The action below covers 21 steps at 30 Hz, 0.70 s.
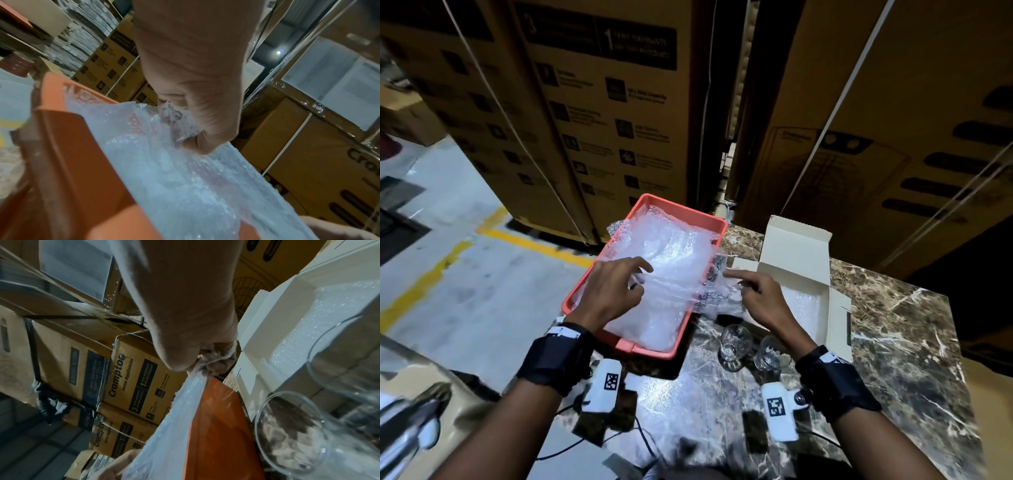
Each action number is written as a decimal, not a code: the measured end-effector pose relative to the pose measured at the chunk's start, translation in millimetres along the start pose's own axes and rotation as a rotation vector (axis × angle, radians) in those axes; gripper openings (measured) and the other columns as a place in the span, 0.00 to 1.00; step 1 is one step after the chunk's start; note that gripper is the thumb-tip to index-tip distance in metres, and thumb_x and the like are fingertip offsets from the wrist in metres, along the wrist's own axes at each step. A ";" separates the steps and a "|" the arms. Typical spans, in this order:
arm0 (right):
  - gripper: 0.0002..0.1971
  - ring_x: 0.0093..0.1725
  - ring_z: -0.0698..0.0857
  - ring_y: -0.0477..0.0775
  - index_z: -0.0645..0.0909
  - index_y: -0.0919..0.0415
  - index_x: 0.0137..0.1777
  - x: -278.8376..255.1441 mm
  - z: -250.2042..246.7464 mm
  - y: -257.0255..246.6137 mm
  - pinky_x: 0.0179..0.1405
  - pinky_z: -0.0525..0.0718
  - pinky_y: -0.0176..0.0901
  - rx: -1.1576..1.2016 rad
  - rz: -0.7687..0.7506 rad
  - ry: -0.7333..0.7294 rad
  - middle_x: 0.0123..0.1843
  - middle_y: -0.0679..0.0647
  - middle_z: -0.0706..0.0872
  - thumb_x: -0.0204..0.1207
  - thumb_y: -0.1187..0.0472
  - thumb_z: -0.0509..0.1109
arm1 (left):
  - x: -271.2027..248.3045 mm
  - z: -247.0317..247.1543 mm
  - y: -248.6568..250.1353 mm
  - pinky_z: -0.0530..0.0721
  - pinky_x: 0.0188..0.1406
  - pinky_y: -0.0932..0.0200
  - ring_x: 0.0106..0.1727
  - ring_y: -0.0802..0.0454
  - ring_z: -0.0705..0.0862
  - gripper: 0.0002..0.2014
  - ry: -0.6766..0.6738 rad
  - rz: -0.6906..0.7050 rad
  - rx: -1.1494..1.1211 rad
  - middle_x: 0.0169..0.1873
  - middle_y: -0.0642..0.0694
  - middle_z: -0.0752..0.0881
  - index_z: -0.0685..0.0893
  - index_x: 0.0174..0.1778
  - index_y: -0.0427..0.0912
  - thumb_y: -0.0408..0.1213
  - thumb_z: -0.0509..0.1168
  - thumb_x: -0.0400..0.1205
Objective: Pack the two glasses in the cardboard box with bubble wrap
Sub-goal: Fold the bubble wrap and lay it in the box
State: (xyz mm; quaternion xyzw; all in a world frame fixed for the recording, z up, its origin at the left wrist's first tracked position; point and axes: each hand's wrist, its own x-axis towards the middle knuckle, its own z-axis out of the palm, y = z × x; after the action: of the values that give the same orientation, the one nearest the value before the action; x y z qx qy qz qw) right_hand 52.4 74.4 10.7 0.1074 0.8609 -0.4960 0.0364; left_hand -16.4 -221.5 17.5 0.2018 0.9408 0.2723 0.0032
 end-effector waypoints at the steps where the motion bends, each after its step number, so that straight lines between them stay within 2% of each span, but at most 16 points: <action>1: 0.27 0.29 0.76 0.63 0.90 0.49 0.63 -1.2 -2.6 2.7 0.30 0.73 0.42 0.009 0.012 0.009 0.49 0.48 0.86 0.80 0.76 0.58 | -0.3 -1.0 0.2 0.85 0.49 0.54 0.48 0.50 0.89 0.19 -0.009 0.006 -0.035 0.46 0.48 0.92 0.90 0.58 0.50 0.29 0.72 0.73; 3: 0.24 0.32 0.77 0.61 0.89 0.45 0.60 -5.0 -8.4 9.2 0.32 0.74 0.46 0.050 0.033 0.037 0.41 0.48 0.87 0.82 0.73 0.59 | -2.6 0.8 1.6 0.81 0.46 0.58 0.49 0.51 0.87 0.18 -0.052 0.013 -0.130 0.50 0.49 0.90 0.89 0.60 0.50 0.30 0.73 0.76; 4: 0.24 0.33 0.78 0.59 0.88 0.43 0.62 -7.2 -11.5 12.8 0.32 0.75 0.48 0.084 0.037 0.048 0.38 0.51 0.86 0.83 0.71 0.59 | -3.5 3.3 3.1 0.81 0.45 0.59 0.47 0.52 0.87 0.17 -0.076 0.004 -0.193 0.51 0.50 0.89 0.89 0.60 0.52 0.31 0.73 0.78; 5: 0.24 0.35 0.79 0.59 0.85 0.41 0.65 -9.4 -15.1 16.5 0.33 0.76 0.50 0.118 0.044 0.057 0.38 0.57 0.86 0.84 0.69 0.59 | -4.6 6.3 5.4 0.82 0.44 0.59 0.43 0.52 0.87 0.16 -0.096 -0.013 -0.268 0.52 0.51 0.90 0.88 0.60 0.55 0.32 0.73 0.80; 7: 0.25 0.36 0.80 0.60 0.81 0.37 0.70 -15.3 -23.3 22.1 0.34 0.78 0.52 0.170 0.052 0.074 0.45 0.69 0.86 0.85 0.66 0.58 | -6.6 12.6 12.3 0.85 0.45 0.54 0.39 0.50 0.89 0.12 -0.127 -0.054 -0.431 0.49 0.48 0.91 0.88 0.59 0.56 0.35 0.73 0.83; 9: 0.25 0.36 0.81 0.60 0.80 0.37 0.70 -23.5 -32.7 24.6 0.34 0.81 0.51 0.216 0.031 0.099 0.46 0.72 0.84 0.85 0.67 0.57 | -6.4 16.8 21.1 0.88 0.45 0.49 0.39 0.43 0.91 0.08 -0.141 -0.085 -0.579 0.44 0.41 0.92 0.90 0.60 0.50 0.38 0.71 0.86; 11: 0.23 0.34 0.82 0.59 0.81 0.44 0.68 -33.6 -41.9 22.3 0.32 0.84 0.49 0.280 0.003 0.112 0.45 0.75 0.80 0.85 0.70 0.55 | -6.7 21.5 30.2 0.89 0.43 0.52 0.41 0.36 0.90 0.08 -0.139 -0.107 -0.708 0.47 0.31 0.90 0.92 0.58 0.44 0.38 0.68 0.89; 12: 0.21 0.32 0.82 0.57 0.82 0.49 0.66 -39.5 -46.7 19.9 0.30 0.85 0.47 0.318 -0.008 0.117 0.46 0.74 0.81 0.86 0.71 0.55 | -7.2 23.7 36.2 0.86 0.44 0.56 0.42 0.38 0.90 0.09 -0.131 -0.117 -0.731 0.48 0.31 0.90 0.93 0.57 0.43 0.38 0.67 0.89; 13: 0.19 0.30 0.82 0.55 0.83 0.55 0.63 -43.7 -50.2 18.2 0.28 0.84 0.45 0.355 -0.010 0.126 0.49 0.69 0.84 0.87 0.73 0.55 | -7.9 25.7 41.6 0.83 0.46 0.60 0.42 0.45 0.89 0.09 -0.125 -0.119 -0.732 0.47 0.34 0.91 0.93 0.55 0.44 0.38 0.67 0.90; 15: 0.18 0.29 0.84 0.53 0.87 0.66 0.55 -51.1 -57.8 17.6 0.27 0.83 0.43 0.420 0.001 0.138 0.56 0.63 0.88 0.87 0.75 0.54 | -10.4 28.9 57.2 0.75 0.37 0.65 0.33 0.58 0.81 0.10 -0.138 -0.134 -0.762 0.37 0.45 0.88 0.93 0.53 0.42 0.38 0.66 0.90; 16: 0.20 0.32 0.87 0.55 0.88 0.68 0.51 -53.1 -61.2 18.9 0.28 0.84 0.44 0.446 0.015 0.142 0.58 0.62 0.89 0.87 0.75 0.53 | -10.9 30.9 62.2 0.72 0.33 0.65 0.29 0.61 0.75 0.12 -0.140 -0.152 -0.789 0.32 0.48 0.84 0.93 0.52 0.38 0.38 0.65 0.90; 17: 0.22 0.36 0.89 0.57 0.89 0.68 0.48 -56.7 -66.1 21.6 0.30 0.86 0.45 0.472 0.020 0.153 0.58 0.60 0.90 0.88 0.75 0.52 | -11.8 32.9 67.7 0.70 0.31 0.64 0.27 0.61 0.73 0.14 -0.140 -0.165 -0.808 0.29 0.49 0.79 0.92 0.50 0.33 0.39 0.65 0.90; 19: 0.24 0.47 0.92 0.56 0.91 0.65 0.50 -62.1 -75.0 28.0 0.37 0.90 0.46 0.513 0.011 0.186 0.58 0.51 0.92 0.89 0.72 0.50 | -14.0 40.0 73.6 0.67 0.35 0.57 0.30 0.53 0.72 0.24 -0.152 -0.152 -0.890 0.30 0.42 0.75 0.85 0.44 0.24 0.46 0.67 0.89; 20: 0.24 0.52 0.92 0.55 0.91 0.64 0.53 -66.6 -81.1 32.0 0.41 0.92 0.48 0.531 0.013 0.197 0.59 0.49 0.92 0.89 0.73 0.50 | -15.4 43.1 79.4 0.67 0.37 0.54 0.31 0.50 0.71 0.28 -0.162 -0.153 -0.917 0.30 0.41 0.74 0.81 0.40 0.22 0.50 0.68 0.88; 21: 0.24 0.55 0.91 0.54 0.91 0.63 0.56 -70.6 -86.4 36.2 0.44 0.92 0.50 0.546 0.024 0.199 0.61 0.50 0.92 0.86 0.76 0.51 | -17.1 43.1 87.6 0.68 0.38 0.53 0.30 0.50 0.71 0.29 -0.183 -0.174 -0.947 0.29 0.41 0.75 0.79 0.37 0.24 0.51 0.68 0.87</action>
State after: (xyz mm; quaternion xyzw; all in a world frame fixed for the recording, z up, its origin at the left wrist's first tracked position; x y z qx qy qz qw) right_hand 133.0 155.9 35.7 0.1713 0.6936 -0.6959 -0.0726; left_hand 37.4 -138.5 24.0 0.1218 0.7229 0.6501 0.1999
